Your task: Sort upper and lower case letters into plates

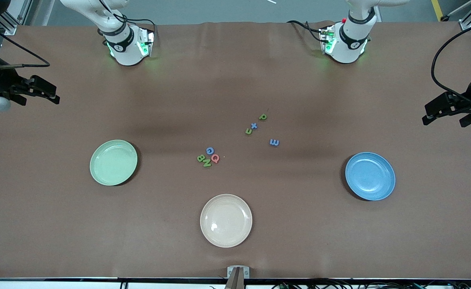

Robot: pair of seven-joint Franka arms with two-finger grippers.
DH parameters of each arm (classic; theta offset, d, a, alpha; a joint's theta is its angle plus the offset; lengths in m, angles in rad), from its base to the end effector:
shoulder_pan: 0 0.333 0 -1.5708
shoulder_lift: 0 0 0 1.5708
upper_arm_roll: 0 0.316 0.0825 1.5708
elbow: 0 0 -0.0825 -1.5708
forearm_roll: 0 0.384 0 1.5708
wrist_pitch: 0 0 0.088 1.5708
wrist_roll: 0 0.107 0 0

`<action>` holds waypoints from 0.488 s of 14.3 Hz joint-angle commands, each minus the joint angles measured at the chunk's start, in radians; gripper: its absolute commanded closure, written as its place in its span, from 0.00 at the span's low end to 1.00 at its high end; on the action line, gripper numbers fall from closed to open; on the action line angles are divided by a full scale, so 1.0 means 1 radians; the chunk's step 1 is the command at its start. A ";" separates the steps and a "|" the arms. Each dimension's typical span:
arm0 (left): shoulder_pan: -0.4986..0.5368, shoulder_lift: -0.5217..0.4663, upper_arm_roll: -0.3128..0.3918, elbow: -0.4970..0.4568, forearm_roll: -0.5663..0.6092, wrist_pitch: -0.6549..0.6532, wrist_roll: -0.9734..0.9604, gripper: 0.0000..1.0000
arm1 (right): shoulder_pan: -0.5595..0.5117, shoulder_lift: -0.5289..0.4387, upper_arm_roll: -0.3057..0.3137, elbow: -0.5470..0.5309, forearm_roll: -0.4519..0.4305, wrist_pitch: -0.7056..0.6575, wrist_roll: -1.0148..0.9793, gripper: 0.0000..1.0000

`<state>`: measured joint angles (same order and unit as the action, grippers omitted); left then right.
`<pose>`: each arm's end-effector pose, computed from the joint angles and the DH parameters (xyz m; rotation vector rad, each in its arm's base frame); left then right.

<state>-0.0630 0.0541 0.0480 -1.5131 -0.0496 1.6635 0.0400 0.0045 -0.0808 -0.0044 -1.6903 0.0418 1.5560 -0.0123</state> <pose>0.5809 -0.0144 0.6301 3.0911 -0.0819 0.1500 0.5258 0.0045 0.6108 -3.0980 -0.0185 0.0825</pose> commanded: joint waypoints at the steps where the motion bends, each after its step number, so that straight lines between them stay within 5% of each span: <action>1: 0.005 0.013 0.003 0.034 0.010 -0.024 0.024 0.00 | 0.005 -0.024 -0.002 -0.019 0.004 0.006 -0.009 0.00; 7: -0.001 0.024 -0.002 0.030 0.004 -0.024 0.006 0.00 | 0.003 -0.024 -0.002 -0.019 0.004 0.006 -0.009 0.00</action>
<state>-0.0566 0.0561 0.0476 -1.5126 -0.0496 1.6630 0.0408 0.0045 -0.0808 -0.0040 -1.6903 0.0418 1.5564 -0.0123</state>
